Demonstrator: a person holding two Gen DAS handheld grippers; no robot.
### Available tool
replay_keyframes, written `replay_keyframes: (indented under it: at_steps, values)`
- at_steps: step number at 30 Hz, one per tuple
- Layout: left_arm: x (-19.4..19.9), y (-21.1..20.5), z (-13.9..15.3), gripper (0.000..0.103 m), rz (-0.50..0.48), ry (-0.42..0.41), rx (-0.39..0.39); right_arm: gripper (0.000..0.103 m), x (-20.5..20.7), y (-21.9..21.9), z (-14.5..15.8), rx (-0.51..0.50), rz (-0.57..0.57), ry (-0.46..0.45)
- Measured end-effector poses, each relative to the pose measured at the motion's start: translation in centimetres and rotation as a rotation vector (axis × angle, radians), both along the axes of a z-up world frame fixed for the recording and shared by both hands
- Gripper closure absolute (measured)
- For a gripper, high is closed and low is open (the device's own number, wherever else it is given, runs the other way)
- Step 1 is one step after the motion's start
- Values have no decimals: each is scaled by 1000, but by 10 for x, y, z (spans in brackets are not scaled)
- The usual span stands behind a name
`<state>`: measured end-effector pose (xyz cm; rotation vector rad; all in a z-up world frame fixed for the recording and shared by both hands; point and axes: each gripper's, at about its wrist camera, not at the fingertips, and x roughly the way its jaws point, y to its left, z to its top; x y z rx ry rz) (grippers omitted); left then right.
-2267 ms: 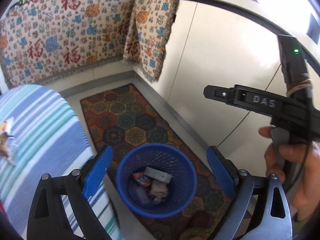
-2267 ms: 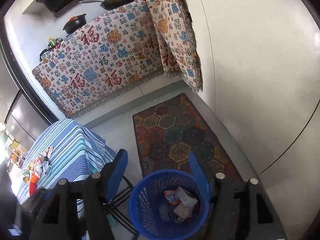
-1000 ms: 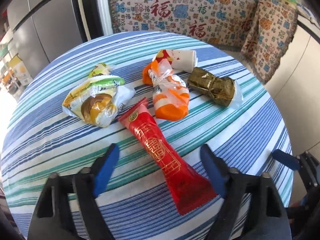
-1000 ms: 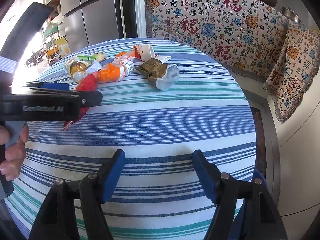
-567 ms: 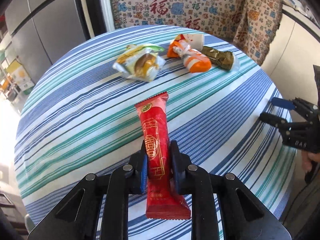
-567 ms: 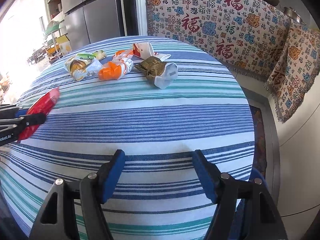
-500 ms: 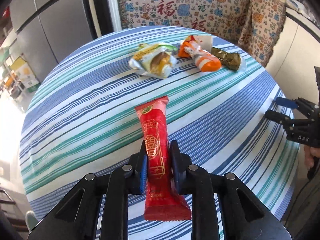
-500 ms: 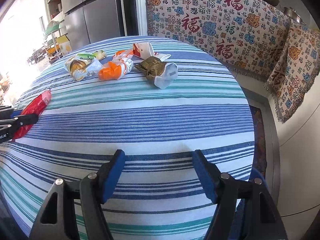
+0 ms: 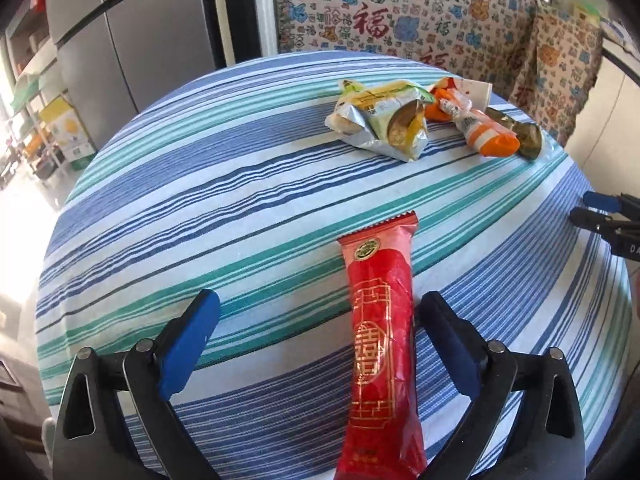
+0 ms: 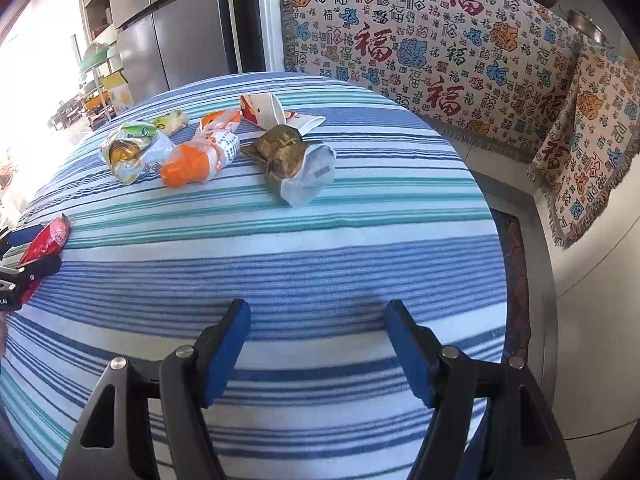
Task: Collect trash
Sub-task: 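Lift the red snack bar with the left gripper while the right gripper grasps the gold-wrapped package, then carry the red snack bar and gold package over the blue wastebasket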
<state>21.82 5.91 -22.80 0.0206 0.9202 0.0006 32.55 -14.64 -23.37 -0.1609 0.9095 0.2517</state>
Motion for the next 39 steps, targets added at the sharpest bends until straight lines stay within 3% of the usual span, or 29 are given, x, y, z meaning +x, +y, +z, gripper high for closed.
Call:
replay_keyframes:
  at_steps: [7, 11, 17, 19, 21, 22, 28, 32, 36, 39]
  values:
    - [1, 1, 0, 0, -1, 3, 1, 26, 64, 19, 7, -82, 76, 73]
    - [1, 1, 0, 0, -2, 3, 0, 26, 80, 36, 12, -174, 125, 32]
    - [1, -2, -1, 0, -2, 2, 0, 27, 88, 59, 10, -191, 193, 6]
    - [1, -3, -1, 0, -4, 2, 0, 30, 91, 57, 10, -149, 178, 26]
    - [1, -3, 0, 0, -4, 3, 0, 45, 94, 51, 11, -78, 150, 64]
    - [1, -3, -1, 0, -3, 3, 0, 54, 93, 49, 11, -63, 134, 72]
    - [1, -3, 0, 0, -3, 3, 1, 55, 55, 26, 11, -25, -76, 92]
    - [1, -3, -1, 0, -3, 3, 1, 55, 6, 26, 9, -41, -138, 54]
    - [2, -3, 0, 0, -6, 4, 1, 53, -35, 37, 9, 35, -104, 59]
    - [0, -3, 1, 1, -48, 33, 3, 41, -47, 35, 13, 144, -49, 112]
